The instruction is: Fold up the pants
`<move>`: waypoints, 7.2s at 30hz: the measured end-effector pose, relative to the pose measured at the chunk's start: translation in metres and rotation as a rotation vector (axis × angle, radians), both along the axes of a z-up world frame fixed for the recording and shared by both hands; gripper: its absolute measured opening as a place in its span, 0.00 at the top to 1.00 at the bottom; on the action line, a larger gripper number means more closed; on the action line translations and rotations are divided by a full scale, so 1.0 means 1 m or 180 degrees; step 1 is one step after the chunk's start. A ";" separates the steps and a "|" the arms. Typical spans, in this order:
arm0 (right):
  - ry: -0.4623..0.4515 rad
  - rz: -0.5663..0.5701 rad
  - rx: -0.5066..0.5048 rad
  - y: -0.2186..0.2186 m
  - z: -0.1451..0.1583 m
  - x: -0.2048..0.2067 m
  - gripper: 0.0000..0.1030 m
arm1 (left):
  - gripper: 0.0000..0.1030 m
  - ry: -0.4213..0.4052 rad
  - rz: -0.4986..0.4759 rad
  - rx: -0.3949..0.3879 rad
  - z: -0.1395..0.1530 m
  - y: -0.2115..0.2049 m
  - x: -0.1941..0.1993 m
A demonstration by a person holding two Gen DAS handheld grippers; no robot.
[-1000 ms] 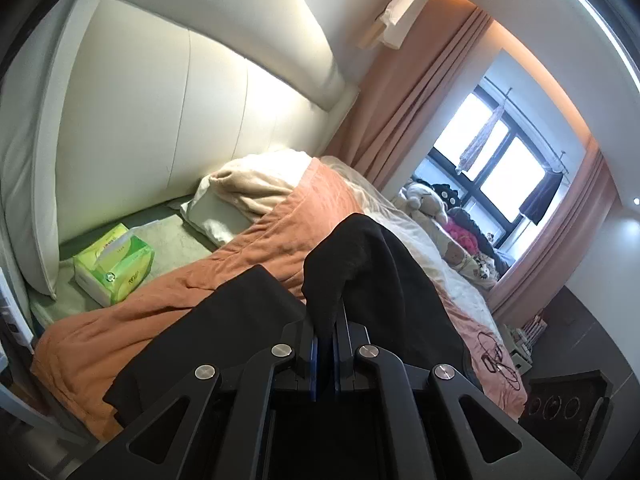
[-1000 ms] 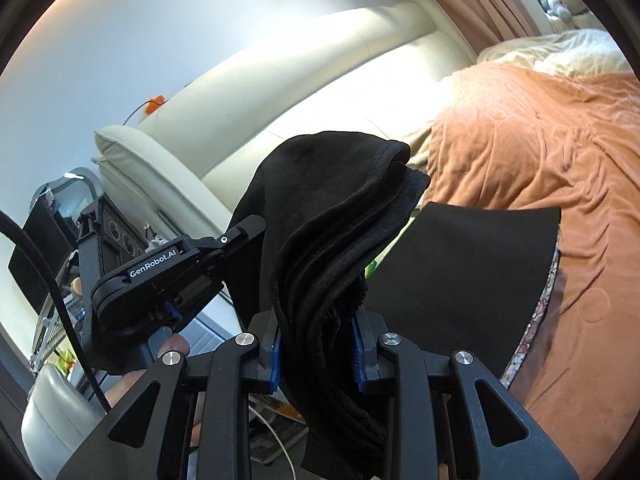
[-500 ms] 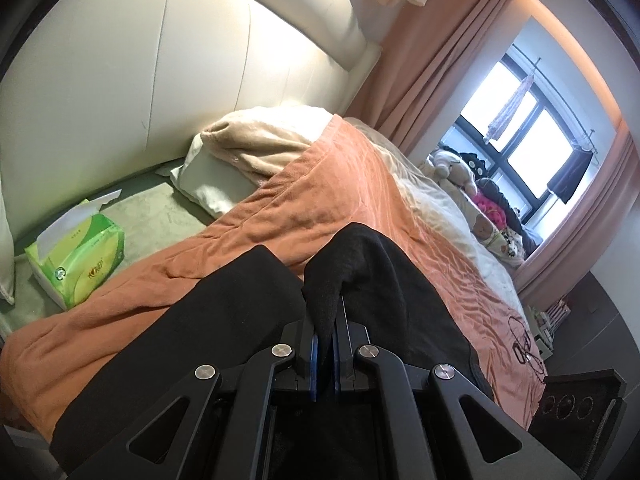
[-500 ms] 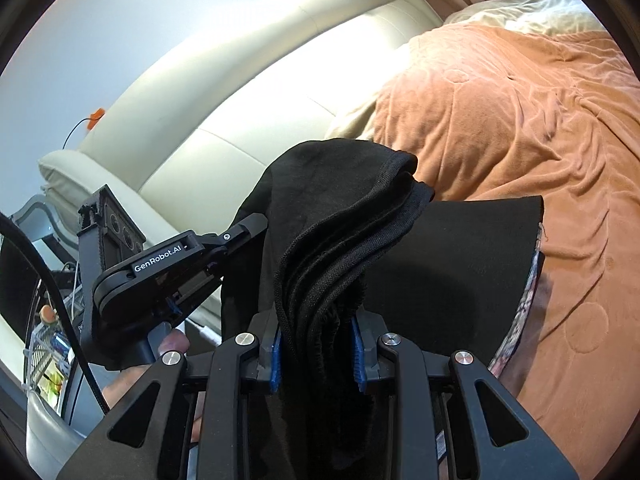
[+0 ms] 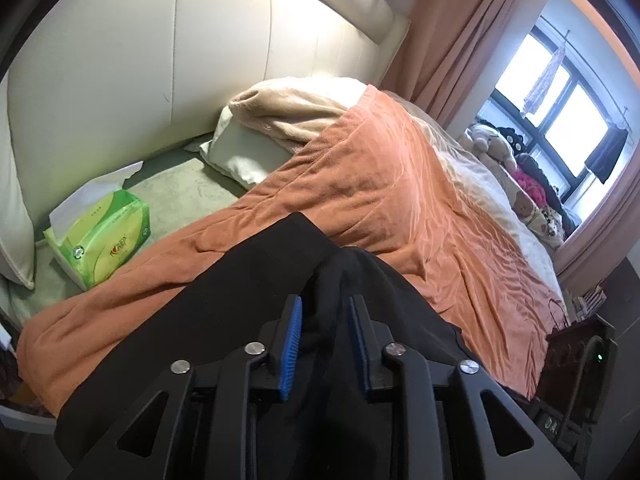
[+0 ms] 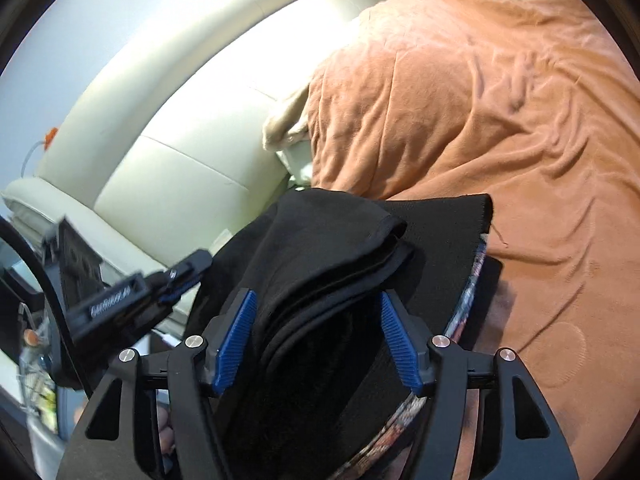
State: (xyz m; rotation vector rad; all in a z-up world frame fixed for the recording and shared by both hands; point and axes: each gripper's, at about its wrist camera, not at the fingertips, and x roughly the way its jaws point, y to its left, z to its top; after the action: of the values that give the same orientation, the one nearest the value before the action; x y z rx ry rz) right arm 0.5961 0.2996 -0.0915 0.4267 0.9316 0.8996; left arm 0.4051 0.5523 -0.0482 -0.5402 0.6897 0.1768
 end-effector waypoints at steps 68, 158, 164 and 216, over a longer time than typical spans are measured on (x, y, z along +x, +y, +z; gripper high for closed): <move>-0.1598 0.0816 -0.1400 0.031 0.041 -0.073 0.81 | 0.87 0.0052 0.0409 -0.0053 -0.035 0.015 -0.162; -0.1895 -0.0924 -0.1599 -0.337 0.162 -0.335 0.00 | 0.01 -0.0546 -0.0508 0.0671 0.071 -0.319 -0.281; -0.1930 -0.1113 -0.1614 -0.364 0.165 -0.373 0.00 | 0.01 -0.0644 -0.0612 0.0752 0.079 -0.349 -0.301; -0.1933 -0.2065 -0.1608 -0.457 0.101 -0.553 0.00 | 0.00 -0.1147 -0.0929 0.1375 0.065 -0.483 -0.426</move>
State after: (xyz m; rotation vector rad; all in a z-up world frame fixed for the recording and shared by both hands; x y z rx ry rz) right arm 0.0431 -0.1573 0.0098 -0.0057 0.3810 0.1507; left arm -0.0209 0.0690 0.0166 -0.0480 0.3547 -0.0476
